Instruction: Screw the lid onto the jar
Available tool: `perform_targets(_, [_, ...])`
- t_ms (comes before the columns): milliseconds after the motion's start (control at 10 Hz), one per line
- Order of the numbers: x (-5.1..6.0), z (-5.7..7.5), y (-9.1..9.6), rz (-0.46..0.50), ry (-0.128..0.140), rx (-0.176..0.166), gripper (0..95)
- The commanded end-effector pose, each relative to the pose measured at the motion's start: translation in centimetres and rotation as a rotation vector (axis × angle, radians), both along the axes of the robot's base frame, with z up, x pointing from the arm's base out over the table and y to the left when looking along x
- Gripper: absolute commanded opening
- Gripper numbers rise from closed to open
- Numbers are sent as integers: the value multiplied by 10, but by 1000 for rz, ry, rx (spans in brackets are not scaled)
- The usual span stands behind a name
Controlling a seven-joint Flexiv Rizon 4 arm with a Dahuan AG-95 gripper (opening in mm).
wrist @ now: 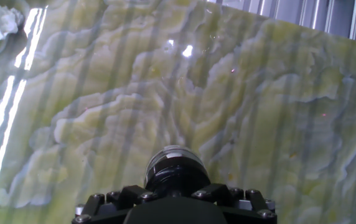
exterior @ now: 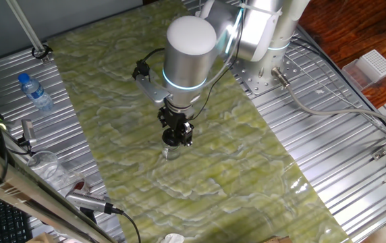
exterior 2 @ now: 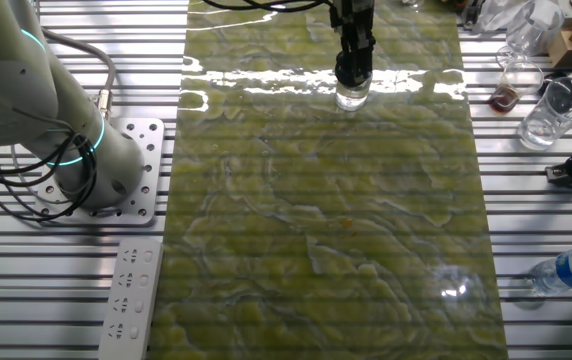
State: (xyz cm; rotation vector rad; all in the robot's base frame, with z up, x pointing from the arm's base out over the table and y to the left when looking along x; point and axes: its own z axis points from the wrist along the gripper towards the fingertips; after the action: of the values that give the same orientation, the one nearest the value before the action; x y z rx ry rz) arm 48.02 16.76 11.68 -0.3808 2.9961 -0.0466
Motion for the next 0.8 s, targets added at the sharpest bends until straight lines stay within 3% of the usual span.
perform_targets(100, [-1,-1,0,3,2,-2,760])
perform_targets(800, [-7,-5,0,5,4,-14,760])
